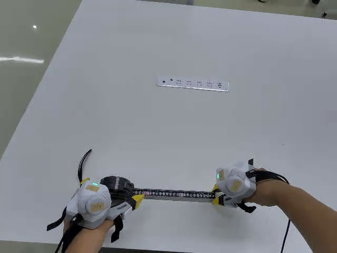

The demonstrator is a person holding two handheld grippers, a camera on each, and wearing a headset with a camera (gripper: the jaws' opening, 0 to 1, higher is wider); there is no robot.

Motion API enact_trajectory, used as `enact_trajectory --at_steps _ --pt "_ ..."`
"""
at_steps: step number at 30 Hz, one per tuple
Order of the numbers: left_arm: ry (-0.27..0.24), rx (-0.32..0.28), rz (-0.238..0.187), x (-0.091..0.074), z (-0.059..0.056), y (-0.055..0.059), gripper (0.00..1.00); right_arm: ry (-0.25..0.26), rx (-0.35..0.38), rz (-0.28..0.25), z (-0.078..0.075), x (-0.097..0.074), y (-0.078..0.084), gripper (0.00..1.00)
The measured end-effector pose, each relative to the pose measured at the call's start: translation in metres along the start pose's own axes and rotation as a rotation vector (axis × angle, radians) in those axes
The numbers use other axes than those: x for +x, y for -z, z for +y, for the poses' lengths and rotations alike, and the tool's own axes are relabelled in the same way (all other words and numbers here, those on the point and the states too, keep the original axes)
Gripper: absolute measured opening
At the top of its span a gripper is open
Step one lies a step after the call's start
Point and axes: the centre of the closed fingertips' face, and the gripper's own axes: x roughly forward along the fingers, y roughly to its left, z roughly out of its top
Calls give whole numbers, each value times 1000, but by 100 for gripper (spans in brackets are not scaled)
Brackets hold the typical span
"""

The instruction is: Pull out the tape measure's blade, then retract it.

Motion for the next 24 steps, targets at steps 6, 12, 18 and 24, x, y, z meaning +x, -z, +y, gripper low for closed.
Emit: enact_trajectory --at_steps 6,12,18,24 --pt "13 -49 8 0 -2 2 93 3 6 31 5 0 -1 15" --pt "38 -89 18 2 -9 3 81 -1 45 50 11 0 0 14" --pt "30 -105 30 7 -9 6 75 -1 27 80 13 1 1 14" --pt "3 -147 37 9 -3 7 68 3 48 71 12 1 2 14"
